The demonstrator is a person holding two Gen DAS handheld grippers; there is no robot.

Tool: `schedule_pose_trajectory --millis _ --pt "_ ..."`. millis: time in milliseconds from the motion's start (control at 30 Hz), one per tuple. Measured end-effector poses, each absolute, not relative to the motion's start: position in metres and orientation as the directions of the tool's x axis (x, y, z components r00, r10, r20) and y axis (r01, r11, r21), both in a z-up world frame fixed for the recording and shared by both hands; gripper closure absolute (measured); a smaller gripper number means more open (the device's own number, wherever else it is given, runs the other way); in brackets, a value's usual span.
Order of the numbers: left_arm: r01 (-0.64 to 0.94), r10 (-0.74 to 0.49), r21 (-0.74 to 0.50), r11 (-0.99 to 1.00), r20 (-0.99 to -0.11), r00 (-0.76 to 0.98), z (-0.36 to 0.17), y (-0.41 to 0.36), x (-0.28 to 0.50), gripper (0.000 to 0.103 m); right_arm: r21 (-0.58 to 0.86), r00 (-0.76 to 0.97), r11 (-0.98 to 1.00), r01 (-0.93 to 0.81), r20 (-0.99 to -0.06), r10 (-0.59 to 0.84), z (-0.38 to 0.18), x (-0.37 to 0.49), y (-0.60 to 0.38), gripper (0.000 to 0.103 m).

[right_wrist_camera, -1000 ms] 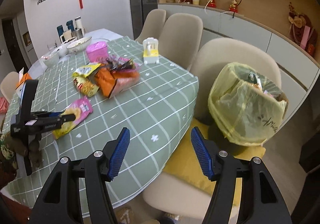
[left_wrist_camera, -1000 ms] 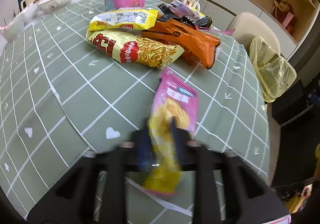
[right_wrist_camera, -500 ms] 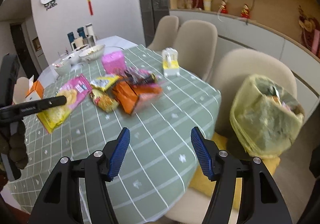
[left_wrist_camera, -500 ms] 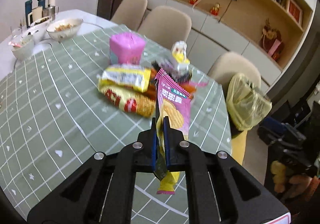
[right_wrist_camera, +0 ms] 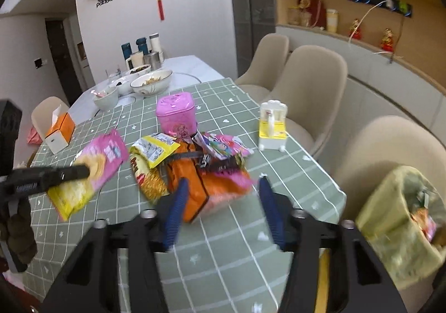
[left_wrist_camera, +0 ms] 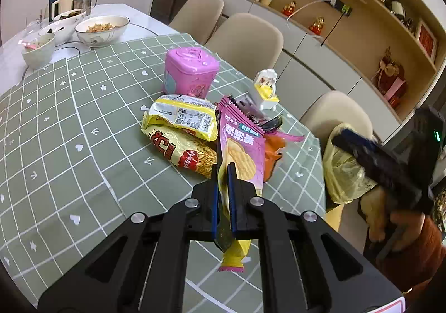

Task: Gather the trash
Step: 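Grasp the pink Kleenex tissue pack with the right gripper while the left holds the chip bag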

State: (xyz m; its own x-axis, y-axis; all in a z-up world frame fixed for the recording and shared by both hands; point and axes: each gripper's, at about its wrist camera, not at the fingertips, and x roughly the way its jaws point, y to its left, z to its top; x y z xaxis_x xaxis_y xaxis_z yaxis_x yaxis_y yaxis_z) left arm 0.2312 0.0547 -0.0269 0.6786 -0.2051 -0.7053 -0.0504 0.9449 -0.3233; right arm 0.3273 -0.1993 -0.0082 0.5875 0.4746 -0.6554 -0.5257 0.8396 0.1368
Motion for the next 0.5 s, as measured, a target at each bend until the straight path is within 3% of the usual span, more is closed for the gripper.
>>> schedule_pose_trajectory --millis 167,500 --pt "-0.063 -0.219 -0.344 0.937 -0.719 0.660 -0.041 0.070 0.250 0.097 0.269 0.571 0.864 -0.426 -0.661 0.487 -0.027 0.380 -0.178 0.060" --pt "-0.092 -0.228 -0.381 0.920 -0.711 0.665 -0.052 0.105 0.268 0.097 0.339 0.497 0.918 -0.207 -0.771 0.397 -0.088 0.454 -0.135 0.060"
